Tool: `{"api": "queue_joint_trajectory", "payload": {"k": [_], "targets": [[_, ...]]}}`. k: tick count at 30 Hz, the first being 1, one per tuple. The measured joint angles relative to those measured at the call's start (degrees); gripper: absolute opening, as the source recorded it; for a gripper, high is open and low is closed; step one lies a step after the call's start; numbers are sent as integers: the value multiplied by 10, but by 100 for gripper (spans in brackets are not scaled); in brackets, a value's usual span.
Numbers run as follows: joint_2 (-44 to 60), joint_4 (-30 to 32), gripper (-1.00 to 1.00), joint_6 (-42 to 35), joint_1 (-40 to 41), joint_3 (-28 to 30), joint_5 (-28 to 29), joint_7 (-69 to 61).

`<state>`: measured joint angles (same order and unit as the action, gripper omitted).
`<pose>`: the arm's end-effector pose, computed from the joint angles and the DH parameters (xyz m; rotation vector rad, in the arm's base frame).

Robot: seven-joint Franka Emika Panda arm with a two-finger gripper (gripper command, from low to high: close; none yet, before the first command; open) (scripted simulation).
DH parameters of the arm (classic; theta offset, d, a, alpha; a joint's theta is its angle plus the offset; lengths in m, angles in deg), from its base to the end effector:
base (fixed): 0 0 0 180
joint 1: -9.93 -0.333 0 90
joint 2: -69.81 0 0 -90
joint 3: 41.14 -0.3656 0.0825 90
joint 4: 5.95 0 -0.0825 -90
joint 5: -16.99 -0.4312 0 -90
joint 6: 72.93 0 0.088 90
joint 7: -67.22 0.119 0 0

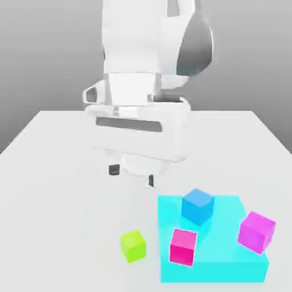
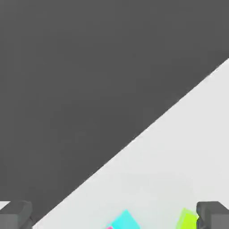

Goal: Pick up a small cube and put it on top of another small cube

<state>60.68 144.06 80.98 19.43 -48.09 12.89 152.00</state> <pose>0.4714 -0.0237 0.3279 -2.0851 2.1133 -0.2357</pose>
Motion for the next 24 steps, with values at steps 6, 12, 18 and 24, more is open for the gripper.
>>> {"api": "queue_joint_trajectory", "payload": {"k": [6,12,18,24], "targets": [[125,62,0,76,8,12,47,176],[250,52,0,172,-20,48,81,225],[281,46,-100,198,-26,54,85,229],[228,57,-100,155,-18,44,76,222]]}}
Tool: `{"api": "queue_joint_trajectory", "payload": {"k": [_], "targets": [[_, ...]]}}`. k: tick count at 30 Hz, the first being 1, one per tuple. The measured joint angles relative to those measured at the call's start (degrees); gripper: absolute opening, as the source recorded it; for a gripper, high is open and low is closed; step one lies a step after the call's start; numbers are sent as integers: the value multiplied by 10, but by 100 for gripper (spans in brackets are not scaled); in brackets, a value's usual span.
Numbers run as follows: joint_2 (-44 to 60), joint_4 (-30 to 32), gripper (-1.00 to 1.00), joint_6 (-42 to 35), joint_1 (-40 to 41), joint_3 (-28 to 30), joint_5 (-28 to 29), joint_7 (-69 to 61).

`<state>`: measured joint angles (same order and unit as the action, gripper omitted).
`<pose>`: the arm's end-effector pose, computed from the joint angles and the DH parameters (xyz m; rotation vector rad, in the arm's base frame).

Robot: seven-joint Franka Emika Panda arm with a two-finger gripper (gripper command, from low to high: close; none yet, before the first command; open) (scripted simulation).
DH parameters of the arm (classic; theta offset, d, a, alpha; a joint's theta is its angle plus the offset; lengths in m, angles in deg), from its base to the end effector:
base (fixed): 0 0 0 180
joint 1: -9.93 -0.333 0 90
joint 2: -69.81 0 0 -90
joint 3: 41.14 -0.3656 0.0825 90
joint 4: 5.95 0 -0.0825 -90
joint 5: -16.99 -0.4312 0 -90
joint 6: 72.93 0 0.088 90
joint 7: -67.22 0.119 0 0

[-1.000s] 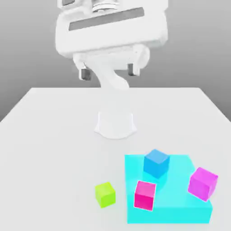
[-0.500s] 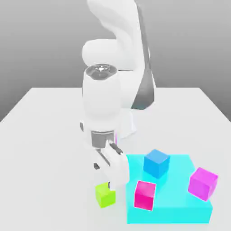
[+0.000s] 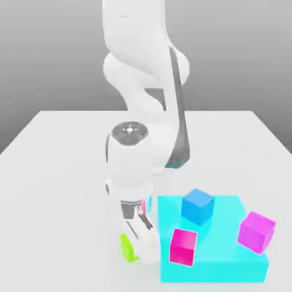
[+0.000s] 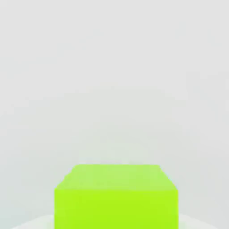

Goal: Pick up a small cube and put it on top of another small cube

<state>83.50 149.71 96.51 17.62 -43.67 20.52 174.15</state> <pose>0.4144 -0.0319 0.1414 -1.8306 2.5518 -0.0032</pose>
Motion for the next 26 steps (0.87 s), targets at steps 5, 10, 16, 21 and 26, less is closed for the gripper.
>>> {"api": "queue_joint_trajectory", "payload": {"k": [5,10,16,21,26], "targets": [[-102,19,-100,-83,-12,-26,-42,-40],[-206,34,-100,-170,-77,-51,-90,-115],[-329,53,-100,-273,-150,-83,-105,-176],[-290,71,-100,-217,-160,-101,-95,-180],[-253,78,100,-173,-158,-105,-89,-175]]}}
